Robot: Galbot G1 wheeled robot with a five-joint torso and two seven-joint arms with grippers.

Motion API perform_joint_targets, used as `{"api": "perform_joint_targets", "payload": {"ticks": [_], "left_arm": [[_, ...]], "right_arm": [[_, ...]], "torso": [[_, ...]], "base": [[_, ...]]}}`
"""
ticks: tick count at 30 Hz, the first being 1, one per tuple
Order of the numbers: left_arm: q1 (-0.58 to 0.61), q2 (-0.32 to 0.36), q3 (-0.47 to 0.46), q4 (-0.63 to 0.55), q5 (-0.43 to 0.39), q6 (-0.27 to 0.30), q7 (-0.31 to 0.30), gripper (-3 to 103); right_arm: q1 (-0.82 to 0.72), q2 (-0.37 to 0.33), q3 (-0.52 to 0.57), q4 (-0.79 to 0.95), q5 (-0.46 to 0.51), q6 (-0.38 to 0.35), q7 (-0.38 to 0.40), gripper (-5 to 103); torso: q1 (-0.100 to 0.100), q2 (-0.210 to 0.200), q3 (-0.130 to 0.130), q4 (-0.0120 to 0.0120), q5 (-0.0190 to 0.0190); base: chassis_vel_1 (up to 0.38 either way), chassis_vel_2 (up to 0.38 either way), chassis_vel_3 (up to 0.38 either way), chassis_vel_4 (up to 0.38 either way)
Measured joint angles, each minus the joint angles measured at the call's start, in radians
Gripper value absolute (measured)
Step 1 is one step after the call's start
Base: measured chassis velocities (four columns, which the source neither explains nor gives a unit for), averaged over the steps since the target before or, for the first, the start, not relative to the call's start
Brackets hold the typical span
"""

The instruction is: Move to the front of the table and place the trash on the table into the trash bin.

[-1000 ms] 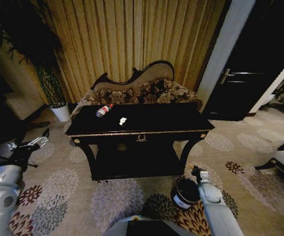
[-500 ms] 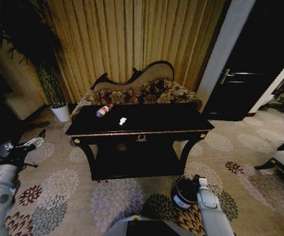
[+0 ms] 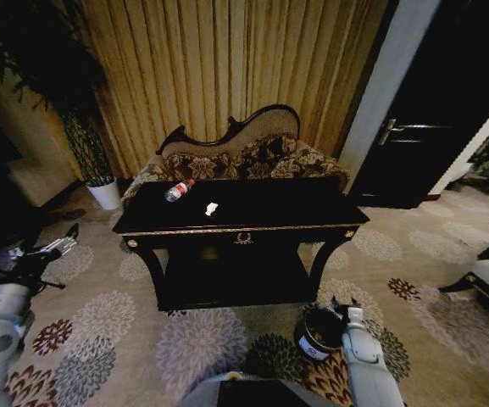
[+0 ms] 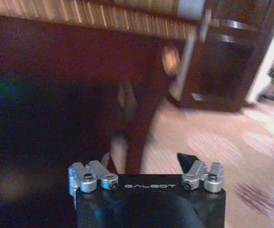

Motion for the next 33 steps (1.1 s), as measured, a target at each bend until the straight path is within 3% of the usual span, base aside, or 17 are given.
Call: {"api": "perform_joint_targets", "payload": {"ticks": [5,10,15,20,25,28,33], "left_arm": [[0.004,-0.01,0.026,-0.018,0.016,0.005,-0.007,100],[0.011,-0.018,0.068,-0.046,0.038,0.007,-0.022,100],[0.009,-0.021,0.112,-0.071,0.062,-0.005,-0.039,100],[0.018,-0.02,0.112,-0.088,0.061,-0.016,-0.044,100],[0.025,-0.014,0.108,-0.092,0.056,-0.016,-0.047,100],[0.018,0.022,0.101,-0.085,-0.003,0.038,-0.051,100],[0.01,0.037,0.101,-0.076,-0.01,0.065,-0.051,100]], "right_arm": [[-0.048,0.0,-0.052,0.199,0.121,0.002,0.0,96],[-0.115,-0.002,-0.121,0.433,0.201,-0.024,0.0,100],[-0.103,-0.094,-0.171,0.634,0.29,-0.107,0.0,100],[-0.089,-0.156,-0.168,0.715,0.354,-0.157,0.0,100],[-0.092,-0.168,-0.16,0.725,0.356,-0.161,0.0,100],[-0.087,-0.168,-0.173,0.706,0.338,-0.158,0.0,100],[-0.087,-0.166,-0.189,0.69,0.325,-0.155,0.0,100]], "torso": [[0.0,0.0,0.0,0.0,-0.0001],[0.0,0.0,0.0,-0.0003,0.0001],[0.0,0.0,0.0,0.0,-0.0001],[0.0,0.0,0.0,0.0,0.0002],[0.0,0.0,0.0,-0.0001,0.0001],[0.0,0.0,0.0,0.0,0.0001],[0.0,0.0,0.0,-0.0001,0.0001]], "base": [[0.0,0.0,0.0,0.0],[0.0,0.0,0.0,0.0],[0.0,0.0,0.0,0.0],[0.0,0.0,0.0,0.0],[0.0,0.0,0.0,0.0],[-0.004,0.011,0.022,-0.012],[-0.055,0.072,0.066,-0.071]]}}
